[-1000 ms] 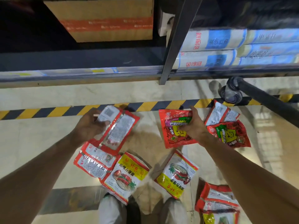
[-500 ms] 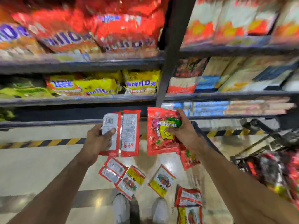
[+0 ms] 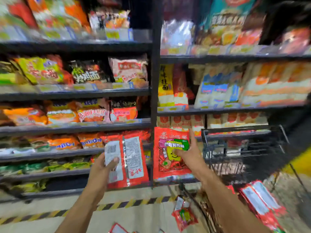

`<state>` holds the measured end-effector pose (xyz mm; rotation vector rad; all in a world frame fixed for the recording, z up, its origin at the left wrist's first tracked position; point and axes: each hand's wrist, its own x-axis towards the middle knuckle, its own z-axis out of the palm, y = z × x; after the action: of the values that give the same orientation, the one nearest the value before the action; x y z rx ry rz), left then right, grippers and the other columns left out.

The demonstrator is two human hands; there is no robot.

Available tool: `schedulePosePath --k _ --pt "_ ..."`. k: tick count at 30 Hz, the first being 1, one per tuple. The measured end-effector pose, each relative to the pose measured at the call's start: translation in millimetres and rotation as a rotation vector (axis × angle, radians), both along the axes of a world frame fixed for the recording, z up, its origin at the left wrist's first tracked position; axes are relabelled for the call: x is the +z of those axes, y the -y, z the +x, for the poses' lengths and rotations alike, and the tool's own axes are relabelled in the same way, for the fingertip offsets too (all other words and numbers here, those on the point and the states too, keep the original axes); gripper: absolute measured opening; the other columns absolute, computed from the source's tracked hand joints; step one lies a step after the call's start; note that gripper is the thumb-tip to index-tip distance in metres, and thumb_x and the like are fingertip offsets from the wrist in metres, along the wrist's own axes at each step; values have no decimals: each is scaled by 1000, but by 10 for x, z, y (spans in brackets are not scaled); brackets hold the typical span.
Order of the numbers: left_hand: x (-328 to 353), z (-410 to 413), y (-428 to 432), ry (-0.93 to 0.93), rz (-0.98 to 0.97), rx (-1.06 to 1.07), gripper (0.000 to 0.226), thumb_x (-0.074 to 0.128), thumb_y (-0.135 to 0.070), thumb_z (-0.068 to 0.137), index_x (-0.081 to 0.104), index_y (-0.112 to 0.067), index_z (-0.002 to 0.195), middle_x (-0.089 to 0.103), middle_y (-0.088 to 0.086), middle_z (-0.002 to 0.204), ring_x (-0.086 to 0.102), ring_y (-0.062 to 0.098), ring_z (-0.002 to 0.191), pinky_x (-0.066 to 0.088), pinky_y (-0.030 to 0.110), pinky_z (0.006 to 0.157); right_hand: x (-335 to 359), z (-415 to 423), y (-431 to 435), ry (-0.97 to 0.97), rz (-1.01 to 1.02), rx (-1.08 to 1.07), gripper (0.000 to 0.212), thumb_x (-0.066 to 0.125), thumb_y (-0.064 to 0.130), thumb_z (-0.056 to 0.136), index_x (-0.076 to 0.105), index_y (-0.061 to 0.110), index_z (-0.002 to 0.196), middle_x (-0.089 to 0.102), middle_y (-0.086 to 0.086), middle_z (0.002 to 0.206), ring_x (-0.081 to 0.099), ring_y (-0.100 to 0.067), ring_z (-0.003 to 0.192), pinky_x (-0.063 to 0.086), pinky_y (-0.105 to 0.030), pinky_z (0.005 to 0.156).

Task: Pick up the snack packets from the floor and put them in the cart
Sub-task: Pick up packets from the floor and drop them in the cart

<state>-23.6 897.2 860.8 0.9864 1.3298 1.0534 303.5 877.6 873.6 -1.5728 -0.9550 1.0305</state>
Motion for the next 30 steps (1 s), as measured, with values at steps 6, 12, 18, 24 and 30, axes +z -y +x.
schedulePosePath --k 6,12,18,24,30 --pt "1346 128 907 35 182 -45 24 75 -16 95 70 -20 118 79 13 108 77 35 91 63 51 77 1293 145 1369 11 178 -95 123 89 30 59 18 56 156 57 0 149 62 -24 130 51 -55 108" --pt "2268 641 1906 71 272 -145 26 72 -13 96 71 -18 122 78 16 112 73 37 96 61 60 84 2393 415 2925 65 270 -187 117 83 0 80 10 34 165 55 5 144 62 -15 118 54 -16 85" --pt "2736 1597 3140 81 373 -225 19 70 -8 97 71 -13 116 78 14 110 72 31 91 59 58 86 2895 1223 4373 108 332 -289 103 88 3 77 30 30 158 70 1 129 74 -16 107 61 -43 94" --pt "2805 2895 4555 169 383 -257 22 66 -9 100 68 -16 120 77 11 109 71 26 85 62 45 76 3067 2335 6038 167 357 -363 61 86 5 81 53 26 128 75 8 105 76 -5 89 60 -20 69" --pt "2682 3905 5749 194 307 -315 15 67 -9 99 70 -20 110 77 16 112 72 38 96 59 62 87 2971 3282 7302 194 262 -384 41 84 3 83 63 27 108 77 7 96 76 -2 80 63 -26 77"
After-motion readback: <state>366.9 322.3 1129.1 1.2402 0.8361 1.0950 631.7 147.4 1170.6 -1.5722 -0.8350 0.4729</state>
